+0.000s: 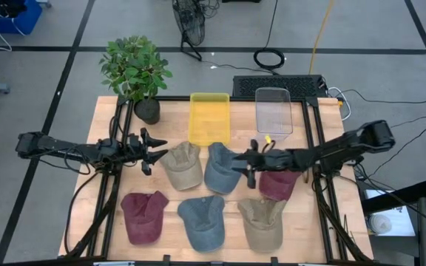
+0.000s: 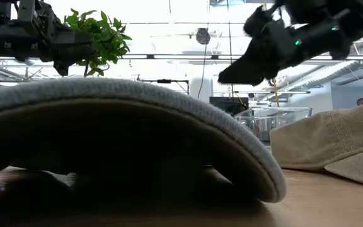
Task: Pick & Place hat
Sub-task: Put the top blue cap into the transparent bin
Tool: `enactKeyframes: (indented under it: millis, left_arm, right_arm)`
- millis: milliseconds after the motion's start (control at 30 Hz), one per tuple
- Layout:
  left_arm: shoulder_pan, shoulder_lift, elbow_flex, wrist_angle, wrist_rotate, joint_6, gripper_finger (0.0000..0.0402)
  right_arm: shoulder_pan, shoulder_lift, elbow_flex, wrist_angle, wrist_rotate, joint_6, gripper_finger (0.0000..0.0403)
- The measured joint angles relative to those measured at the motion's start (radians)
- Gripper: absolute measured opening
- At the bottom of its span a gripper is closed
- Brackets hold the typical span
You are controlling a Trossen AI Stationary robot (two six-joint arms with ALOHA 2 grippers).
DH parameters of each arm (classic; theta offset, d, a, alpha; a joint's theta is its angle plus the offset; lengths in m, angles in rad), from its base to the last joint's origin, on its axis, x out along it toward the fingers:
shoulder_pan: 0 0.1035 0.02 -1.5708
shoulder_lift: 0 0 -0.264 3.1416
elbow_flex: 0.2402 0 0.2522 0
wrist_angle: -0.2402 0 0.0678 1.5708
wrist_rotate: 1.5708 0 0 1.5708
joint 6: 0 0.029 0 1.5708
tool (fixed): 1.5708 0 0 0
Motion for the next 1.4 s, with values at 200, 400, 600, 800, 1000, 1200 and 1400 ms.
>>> enactKeyframes:
  millis: [200,400,600,800,1000,1200,1400]
  left_arm:
    - [0.000,0.000,0.000,-0.015,0.000,-0.004,0.0182]
    - [0.000,0.000,0.000,-0.022,-0.001,-0.008,0.0182]
    - [0.000,0.000,0.000,-0.022,-0.016,-0.008,0.0182]
    - [0.000,0.000,0.000,-0.022,-0.017,-0.010,0.0182]
    - [0.000,0.000,0.000,-0.023,-0.017,-0.004,0.0182]
    - [0.000,0.000,0.000,-0.024,-0.017,-0.004,0.0182]
    - [0.000,0.000,0.000,-0.024,-0.017,-0.004,0.0182]
  right_arm:
    - [0.001,0.062,0.103,-0.130,-0.004,0.004,0.0180]
    - [0.001,0.091,0.116,-0.160,-0.005,0.002,0.0187]
    - [0.001,0.125,0.116,-0.178,-0.004,0.056,0.0181]
    - [0.001,0.183,0.116,-0.168,0.000,0.074,0.0180]
    - [-0.003,0.230,0.116,-0.138,-0.001,0.076,0.0179]
    - [-0.014,0.266,0.116,-0.120,-0.004,0.072,0.0153]
    - [-0.014,0.277,0.116,-0.112,-0.006,0.048,0.0102]
